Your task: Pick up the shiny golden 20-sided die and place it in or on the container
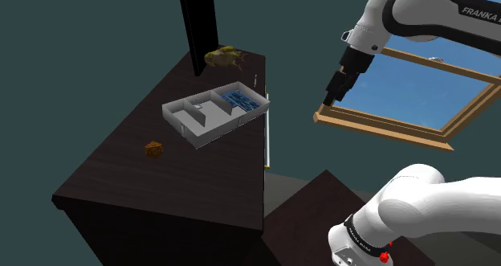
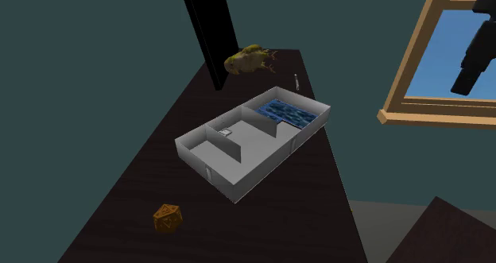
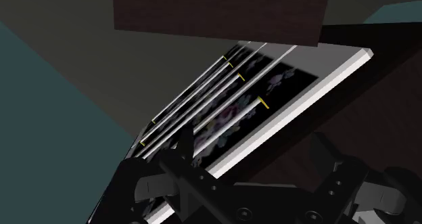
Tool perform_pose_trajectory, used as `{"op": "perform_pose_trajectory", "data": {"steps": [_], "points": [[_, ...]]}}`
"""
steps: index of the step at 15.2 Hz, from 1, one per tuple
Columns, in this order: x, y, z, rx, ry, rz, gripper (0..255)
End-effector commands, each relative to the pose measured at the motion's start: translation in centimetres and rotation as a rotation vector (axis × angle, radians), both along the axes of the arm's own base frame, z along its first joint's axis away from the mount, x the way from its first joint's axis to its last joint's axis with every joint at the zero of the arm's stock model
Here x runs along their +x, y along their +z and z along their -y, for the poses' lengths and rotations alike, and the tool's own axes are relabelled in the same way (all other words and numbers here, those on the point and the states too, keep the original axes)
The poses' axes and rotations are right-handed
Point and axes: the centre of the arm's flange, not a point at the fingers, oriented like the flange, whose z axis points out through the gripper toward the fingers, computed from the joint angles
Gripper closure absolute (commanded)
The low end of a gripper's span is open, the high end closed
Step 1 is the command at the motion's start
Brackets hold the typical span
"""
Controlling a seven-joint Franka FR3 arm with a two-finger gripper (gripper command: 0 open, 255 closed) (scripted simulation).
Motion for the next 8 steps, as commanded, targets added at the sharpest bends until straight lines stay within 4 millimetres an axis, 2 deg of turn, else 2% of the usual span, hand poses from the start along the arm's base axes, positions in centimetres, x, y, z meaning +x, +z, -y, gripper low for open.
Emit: {"op": "perform_pose_trajectory", "data": {"steps": [1, 8], "points": [[0.0, 0.0, 0.0, 0.000, 0.000, 0.000, 0], [4.2, -2.0, -8.2, -0.016, 0.038, 0.006, 0]]}}
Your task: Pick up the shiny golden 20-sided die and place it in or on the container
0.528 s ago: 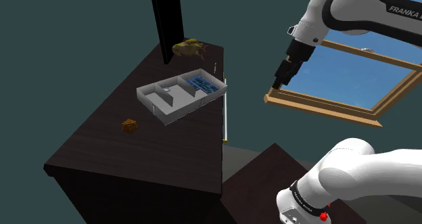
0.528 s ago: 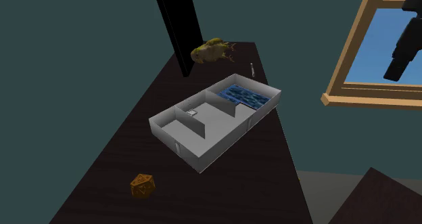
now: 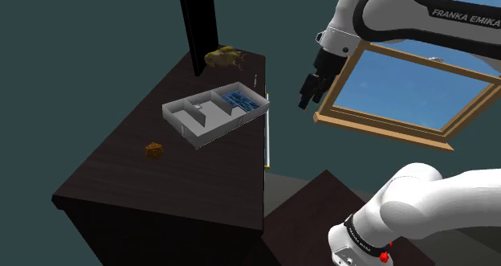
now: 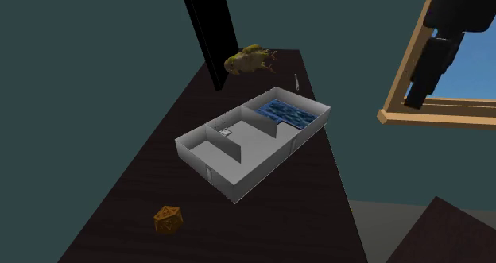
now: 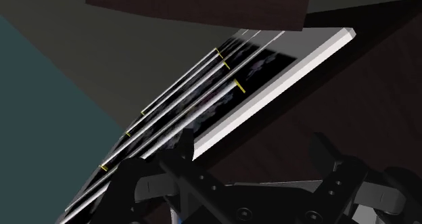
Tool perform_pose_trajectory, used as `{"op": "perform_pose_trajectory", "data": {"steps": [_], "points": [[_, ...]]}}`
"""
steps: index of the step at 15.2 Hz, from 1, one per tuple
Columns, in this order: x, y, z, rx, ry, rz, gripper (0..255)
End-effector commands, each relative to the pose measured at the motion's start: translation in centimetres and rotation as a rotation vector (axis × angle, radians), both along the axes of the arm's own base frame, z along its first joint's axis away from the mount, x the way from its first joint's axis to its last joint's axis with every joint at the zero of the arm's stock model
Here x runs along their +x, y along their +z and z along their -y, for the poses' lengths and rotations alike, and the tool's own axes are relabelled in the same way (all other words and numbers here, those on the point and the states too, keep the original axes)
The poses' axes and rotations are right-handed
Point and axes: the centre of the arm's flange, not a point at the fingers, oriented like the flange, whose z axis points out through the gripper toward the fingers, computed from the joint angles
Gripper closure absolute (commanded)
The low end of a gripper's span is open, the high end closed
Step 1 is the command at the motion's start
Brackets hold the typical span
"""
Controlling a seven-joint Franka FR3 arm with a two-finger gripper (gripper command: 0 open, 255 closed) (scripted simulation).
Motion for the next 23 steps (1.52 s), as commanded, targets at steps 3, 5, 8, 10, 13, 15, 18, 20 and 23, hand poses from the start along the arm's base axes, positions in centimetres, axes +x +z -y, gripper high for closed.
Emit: {"op": "perform_pose_trajectory", "data": {"steps": [3, 5, 8, 10, 13, 15, 18, 20, 23], "points": [[2.1, -1.2, -5.0, -0.008, 0.021, 0.005, 0], [3.2, -1.8, -7.4, -0.013, 0.032, 0.007, 0], [4.8, -2.8, -11.0, -0.020, 0.048, 0.009, 0], [5.8, -3.4, -13.4, -0.024, 0.059, 0.011, 0], [7.3, -4.4, -17.1, -0.031, 0.075, 0.014, 0], [8.3, -5.0, -19.5, -0.035, 0.086, 0.016, 0], [9.7, -6.0, -23.2, -0.042, 0.102, 0.019, 0], [10.6, -6.7, -25.6, -0.047, 0.113, 0.020, 0], [11.9, -7.7, -29.3, -0.054, 0.130, 0.023, 0]]}}
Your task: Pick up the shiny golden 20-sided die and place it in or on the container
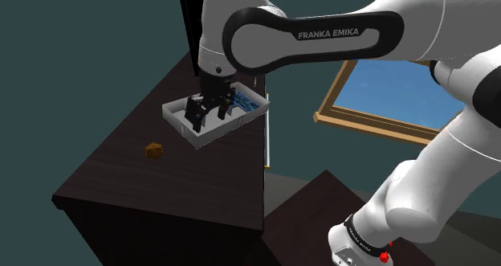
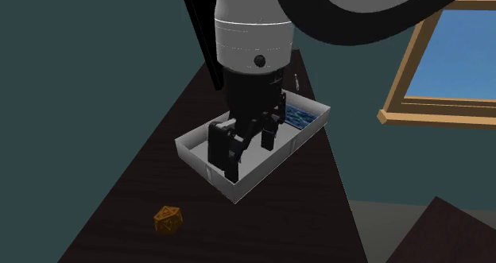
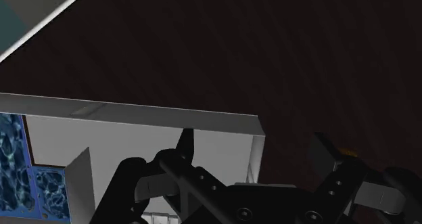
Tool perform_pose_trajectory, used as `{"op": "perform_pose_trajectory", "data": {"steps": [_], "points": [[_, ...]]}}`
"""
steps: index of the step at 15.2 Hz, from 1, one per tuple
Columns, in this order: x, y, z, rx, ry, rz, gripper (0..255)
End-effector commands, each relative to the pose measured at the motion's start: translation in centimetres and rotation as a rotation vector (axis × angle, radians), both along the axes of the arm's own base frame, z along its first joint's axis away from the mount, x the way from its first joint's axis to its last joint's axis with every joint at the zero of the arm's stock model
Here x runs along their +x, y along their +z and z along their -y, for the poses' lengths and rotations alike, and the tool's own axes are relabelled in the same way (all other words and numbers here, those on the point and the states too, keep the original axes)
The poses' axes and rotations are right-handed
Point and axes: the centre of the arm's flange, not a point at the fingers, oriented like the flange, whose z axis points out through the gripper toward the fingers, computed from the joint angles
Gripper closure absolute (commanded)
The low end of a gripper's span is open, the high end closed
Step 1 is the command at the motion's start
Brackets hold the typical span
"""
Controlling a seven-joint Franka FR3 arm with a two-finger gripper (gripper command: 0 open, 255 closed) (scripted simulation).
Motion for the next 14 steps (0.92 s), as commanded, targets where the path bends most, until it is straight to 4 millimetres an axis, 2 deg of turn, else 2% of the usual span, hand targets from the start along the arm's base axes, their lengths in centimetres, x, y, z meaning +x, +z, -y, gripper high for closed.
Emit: {"op": "perform_pose_trajectory", "data": {"steps": [1, 10, 11, 14], "points": [[0.8, -0.6, -2.4, -0.004, 0.010, 0.002, 0], [4.3, -3.9, -13.6, -0.025, 0.059, 0.010, 0], [4.5, -4.1, -14.2, -0.026, 0.061, 0.011, 0], [4.5, -5.6, -14.2, -0.026, 0.061, 0.011, 0]]}}
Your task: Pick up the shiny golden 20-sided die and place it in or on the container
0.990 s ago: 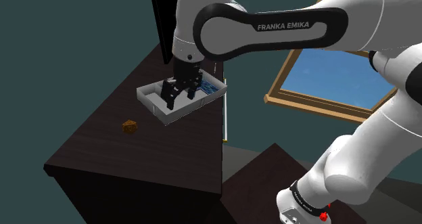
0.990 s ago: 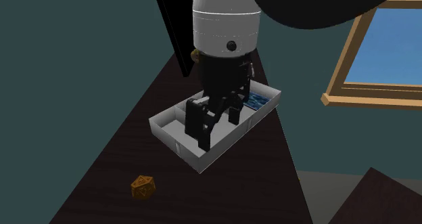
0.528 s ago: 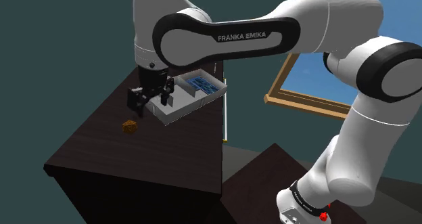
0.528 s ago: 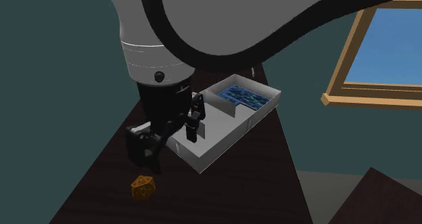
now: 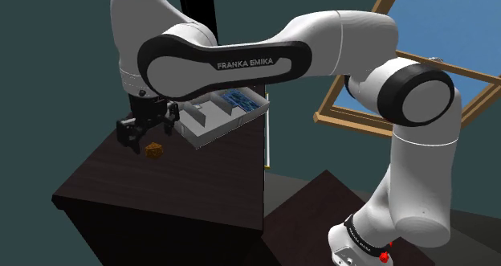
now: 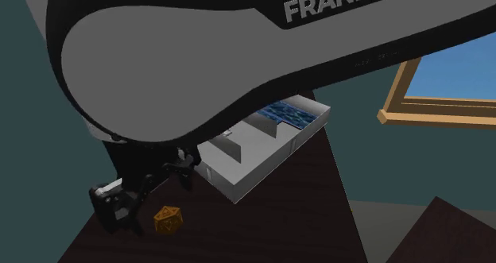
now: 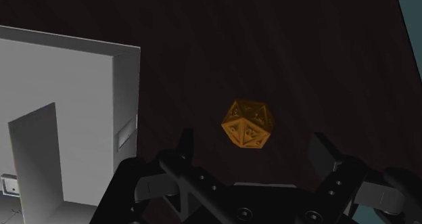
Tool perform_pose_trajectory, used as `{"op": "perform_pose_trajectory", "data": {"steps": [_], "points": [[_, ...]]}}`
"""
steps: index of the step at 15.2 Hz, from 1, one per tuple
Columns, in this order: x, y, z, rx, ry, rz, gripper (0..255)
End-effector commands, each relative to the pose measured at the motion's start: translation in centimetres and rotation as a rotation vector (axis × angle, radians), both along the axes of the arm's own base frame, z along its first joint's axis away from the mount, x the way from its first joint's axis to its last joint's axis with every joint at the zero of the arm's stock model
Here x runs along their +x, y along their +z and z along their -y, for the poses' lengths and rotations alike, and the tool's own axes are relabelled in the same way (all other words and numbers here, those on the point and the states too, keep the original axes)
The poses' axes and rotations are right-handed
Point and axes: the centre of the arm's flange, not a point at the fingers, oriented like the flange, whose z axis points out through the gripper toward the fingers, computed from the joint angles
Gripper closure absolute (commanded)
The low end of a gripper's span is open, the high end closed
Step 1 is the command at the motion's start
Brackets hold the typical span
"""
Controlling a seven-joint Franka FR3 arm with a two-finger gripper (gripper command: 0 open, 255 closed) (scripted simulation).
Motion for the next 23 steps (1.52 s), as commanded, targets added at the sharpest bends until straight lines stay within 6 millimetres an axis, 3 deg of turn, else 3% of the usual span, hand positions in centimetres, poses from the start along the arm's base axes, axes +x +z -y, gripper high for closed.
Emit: {"op": "perform_pose_trajectory", "data": {"steps": [1, 5, 12, 13, 23], "points": [[0.0, -1.0, -0.1, 0.000, 0.000, 0.001, 0], [0.0, -2.9, -0.1, 0.000, 0.000, 0.001, 0], [0.0, -2.9, -0.1, 0.000, 0.000, 0.001, 0], [0.0, -2.9, -0.1, 0.000, 0.000, 0.001, 255], [0.0, -2.3, -0.1, 0.000, 0.000, 0.001, 255]]}}
